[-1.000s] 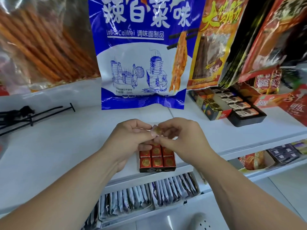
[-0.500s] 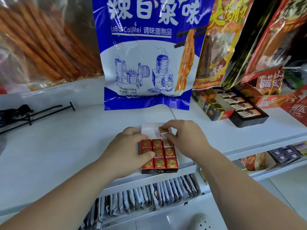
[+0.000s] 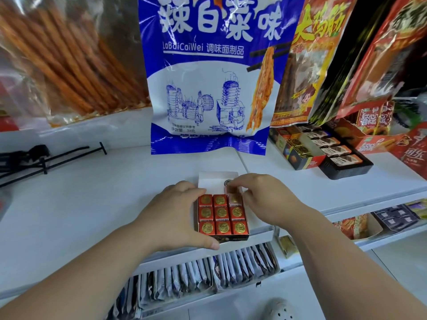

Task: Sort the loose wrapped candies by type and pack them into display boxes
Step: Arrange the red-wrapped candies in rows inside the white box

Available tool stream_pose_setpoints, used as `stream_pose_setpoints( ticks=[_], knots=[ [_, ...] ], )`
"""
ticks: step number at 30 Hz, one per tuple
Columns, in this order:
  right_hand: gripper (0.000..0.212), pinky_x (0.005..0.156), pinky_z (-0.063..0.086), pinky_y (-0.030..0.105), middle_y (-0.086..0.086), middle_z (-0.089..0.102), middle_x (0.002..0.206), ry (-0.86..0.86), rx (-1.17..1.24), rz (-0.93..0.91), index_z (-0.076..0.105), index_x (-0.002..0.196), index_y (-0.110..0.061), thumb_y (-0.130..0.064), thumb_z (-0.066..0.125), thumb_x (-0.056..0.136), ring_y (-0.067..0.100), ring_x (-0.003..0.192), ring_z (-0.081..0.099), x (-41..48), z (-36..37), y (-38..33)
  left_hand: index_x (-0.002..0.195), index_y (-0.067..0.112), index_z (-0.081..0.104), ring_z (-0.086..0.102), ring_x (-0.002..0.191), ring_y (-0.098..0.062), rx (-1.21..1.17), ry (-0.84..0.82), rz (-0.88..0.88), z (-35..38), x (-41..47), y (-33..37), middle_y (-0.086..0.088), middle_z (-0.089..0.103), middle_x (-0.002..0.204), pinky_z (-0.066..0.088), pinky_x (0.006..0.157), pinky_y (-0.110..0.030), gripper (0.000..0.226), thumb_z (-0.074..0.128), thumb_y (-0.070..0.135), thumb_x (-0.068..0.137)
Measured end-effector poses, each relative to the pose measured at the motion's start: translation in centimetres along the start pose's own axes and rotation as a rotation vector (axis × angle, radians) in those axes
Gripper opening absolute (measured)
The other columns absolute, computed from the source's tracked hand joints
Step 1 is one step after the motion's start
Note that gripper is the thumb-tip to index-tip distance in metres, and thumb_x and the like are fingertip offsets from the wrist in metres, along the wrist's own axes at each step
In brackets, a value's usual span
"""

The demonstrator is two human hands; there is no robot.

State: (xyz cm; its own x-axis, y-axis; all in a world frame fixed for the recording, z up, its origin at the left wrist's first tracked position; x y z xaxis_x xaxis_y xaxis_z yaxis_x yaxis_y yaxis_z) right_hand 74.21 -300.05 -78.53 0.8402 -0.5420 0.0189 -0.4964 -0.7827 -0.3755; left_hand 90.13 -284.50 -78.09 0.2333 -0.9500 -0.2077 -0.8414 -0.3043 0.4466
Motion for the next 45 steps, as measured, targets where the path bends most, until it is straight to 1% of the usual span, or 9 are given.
stream_pose_setpoints(
  ticks=[5, 12, 17, 20, 24, 29, 34, 41, 45],
  knots=[
    [0.025, 0.071, 0.046, 0.020, -0.013, 0.054, 0.101, 0.103, 0.129, -0.005, 0.076, 0.103, -0.030, -0.018, 0.059, 0.088, 0.005, 0.080, 0.057, -0.6, -0.3, 0.4, 0.151, 0.041, 0.017, 0.033, 0.135, -0.009, 0.015, -0.019, -0.025, 0.2, -0.2, -0.3, 0.015, 0.034, 0.151, 0.033, 0.112, -0.035, 0.127, 0.076, 0.080, 0.045],
    [0.029, 0.079, 0.045, 0.022, -0.012, 0.054, 0.105, 0.012, 0.177, -0.015, 0.077, 0.105, -0.028, -0.013, 0.058, 0.089, 0.004, 0.090, 0.055, -1.3, -0.1, 0.5, 0.153, 0.035, 0.020, 0.034, 0.135, -0.009, 0.009, 0.022, -0.013, 0.7, -0.1, -0.1, 0.014, 0.036, 0.151, 0.033, 0.113, -0.033, 0.122, 0.077, 0.074, 0.052],
    [0.042, 0.076, 0.042, 0.016, -0.010, 0.056, 0.114, 0.050, 0.201, 0.077, 0.064, 0.125, -0.029, -0.011, 0.054, 0.089, 0.004, 0.082, 0.056, -2.0, -0.5, 0.7, 0.153, 0.034, 0.022, 0.040, 0.132, -0.009, -0.020, 0.048, -0.023, 1.2, 0.1, -0.2, 0.013, 0.040, 0.148, 0.037, 0.111, -0.034, 0.123, 0.077, 0.075, 0.050],
    [0.039, 0.082, 0.045, 0.021, -0.008, 0.061, 0.122, 0.030, 0.196, 0.146, 0.065, 0.125, -0.027, -0.014, 0.052, 0.090, 0.007, 0.091, 0.058, -2.4, -0.9, 0.8, 0.151, 0.034, 0.028, 0.048, 0.120, -0.008, -0.075, 0.098, -0.031, 1.3, 0.0, 0.3, 0.013, 0.048, 0.139, 0.042, 0.105, -0.031, 0.116, 0.081, 0.068, 0.054],
    [0.036, 0.086, 0.047, 0.026, -0.006, 0.064, 0.124, 0.022, 0.185, 0.169, 0.066, 0.124, -0.026, -0.017, 0.051, 0.093, 0.010, 0.099, 0.058, -2.9, -1.0, 0.6, 0.136, 0.042, 0.047, 0.051, 0.087, 0.002, -0.137, 0.184, -0.018, 2.0, -0.2, 1.3, 0.023, 0.054, 0.105, 0.042, 0.079, -0.020, 0.090, 0.085, 0.059, 0.057],
    [0.037, 0.094, 0.049, 0.037, 0.001, 0.064, 0.126, 0.054, 0.115, 0.224, 0.060, 0.130, -0.023, -0.022, 0.050, 0.095, 0.021, 0.112, 0.058, -3.4, -0.8, 2.6, 0.125, 0.044, 0.058, 0.056, 0.078, 0.015, -0.243, 0.285, -0.044, 2.9, -0.1, 2.5, 0.029, 0.062, 0.090, 0.039, 0.061, -0.003, 0.070, 0.089, 0.036, 0.063],
    [0.042, 0.101, 0.044, 0.043, -0.001, 0.054, 0.140, 0.016, 0.044, 0.373, 0.057, 0.134, -0.029, -0.034, 0.051, 0.093, 0.030, 0.125, 0.046, -4.1, -1.5, 5.8, 0.116, 0.038, 0.063, 0.058, 0.068, 0.010, -0.246, 0.340, -0.098, 3.6, 1.8, 4.6, 0.026, 0.060, 0.076, 0.038, 0.059, -0.006, 0.057, 0.088, 0.037, 0.065],
    [0.053, 0.104, 0.034, 0.046, -0.006, 0.038, 0.152, 0.143, 0.130, 0.609, 0.042, 0.144, -0.028, -0.045, 0.050, 0.094, 0.029, 0.135, 0.034, -5.2, -3.5, 9.9, 0.104, 0.036, 0.067, 0.062, 0.078, 0.011, -0.336, 0.389, -0.102, 4.3, 7.0, 7.4, 0.025, 0.067, 0.088, 0.049, 0.072, -0.016, 0.046, 0.090, 0.035, 0.063],
    [0.055, 0.110, 0.031, 0.050, 0.000, 0.042, 0.150, 0.148, 0.236, 0.673, 0.036, 0.146, -0.022, -0.040, 0.046, 0.095, 0.032, 0.142, 0.026, -4.8, -3.5, 11.4, 0.096, 0.031, 0.069, 0.055, 0.075, 0.014, -0.349, 0.422, -0.117, 4.6, 10.4, 9.5, 0.027, 0.060, 0.079, 0.039, 0.061, -0.008, 0.037, 0.090, 0.032, 0.065]
  ],
)
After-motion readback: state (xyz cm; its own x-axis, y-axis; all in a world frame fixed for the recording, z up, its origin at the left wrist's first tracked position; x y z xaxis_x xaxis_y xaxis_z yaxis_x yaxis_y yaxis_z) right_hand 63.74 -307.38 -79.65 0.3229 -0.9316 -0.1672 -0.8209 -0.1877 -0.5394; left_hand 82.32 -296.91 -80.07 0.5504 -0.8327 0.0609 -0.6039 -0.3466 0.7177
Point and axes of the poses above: each hand's wrist, its own x-axis towards the middle knuckle, its own z-axis out of the palm, y = z × x, the point moved 2 cm from there along x, towards the middle knuckle
